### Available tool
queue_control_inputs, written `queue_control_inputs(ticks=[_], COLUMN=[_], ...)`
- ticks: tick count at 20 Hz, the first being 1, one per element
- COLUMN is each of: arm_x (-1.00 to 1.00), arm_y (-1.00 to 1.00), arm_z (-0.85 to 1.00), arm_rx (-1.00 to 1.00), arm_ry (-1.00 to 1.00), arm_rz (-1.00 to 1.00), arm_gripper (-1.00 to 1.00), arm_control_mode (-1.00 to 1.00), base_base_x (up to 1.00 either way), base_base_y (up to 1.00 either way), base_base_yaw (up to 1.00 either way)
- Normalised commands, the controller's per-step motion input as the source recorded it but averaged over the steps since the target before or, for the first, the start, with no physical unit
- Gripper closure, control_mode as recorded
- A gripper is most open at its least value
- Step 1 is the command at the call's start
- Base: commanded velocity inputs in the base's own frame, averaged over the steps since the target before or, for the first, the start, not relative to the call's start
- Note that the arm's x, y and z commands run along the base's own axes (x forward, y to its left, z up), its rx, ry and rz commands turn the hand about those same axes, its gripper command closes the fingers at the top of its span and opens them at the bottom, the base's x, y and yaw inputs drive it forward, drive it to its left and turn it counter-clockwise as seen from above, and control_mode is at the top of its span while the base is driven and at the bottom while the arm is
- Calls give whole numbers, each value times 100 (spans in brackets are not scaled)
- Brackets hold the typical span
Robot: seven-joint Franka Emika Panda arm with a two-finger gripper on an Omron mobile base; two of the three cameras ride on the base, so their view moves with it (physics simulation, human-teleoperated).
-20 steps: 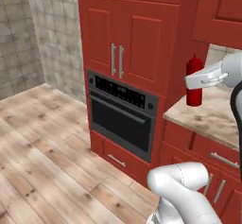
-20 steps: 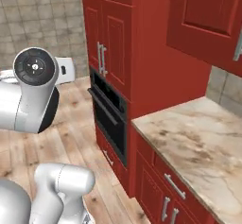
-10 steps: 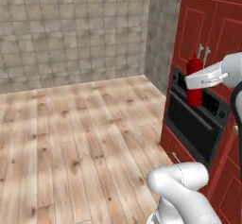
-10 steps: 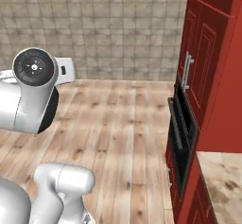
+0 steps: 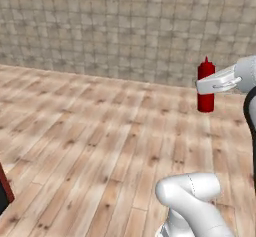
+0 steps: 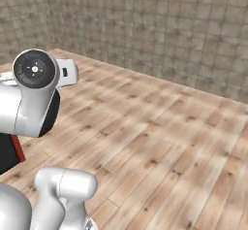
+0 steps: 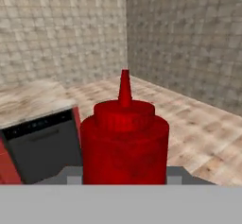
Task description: The dining table condiment station is running low on ketchup. Refill the condiment station by opening the cabinet and taking the ketchup from the cabinet and placing it on the dining table.
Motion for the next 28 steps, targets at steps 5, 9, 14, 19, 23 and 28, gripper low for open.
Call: queue_control_inputs(ticks=[5,9,14,19,23,28], arm_x=[0,0,0,0,0,0], arm_y=[0,0,0,0,0,0], arm_z=[0,0,0,0,0,0], arm_rx=[0,0,0,0,0,0], arm_ry=[0,0,0,0,0,0], arm_rz=[0,0,0,0,0,0], arm_gripper=[100,100,100,100,100,100], arm_control_mode=[100,100,100,100,100,100], base_base_x=[7,21,23,37,46,49], base_base_y=[0,-2,-16,-22,-26,-33], base_base_yaw=[89,87,86,83,80,76])
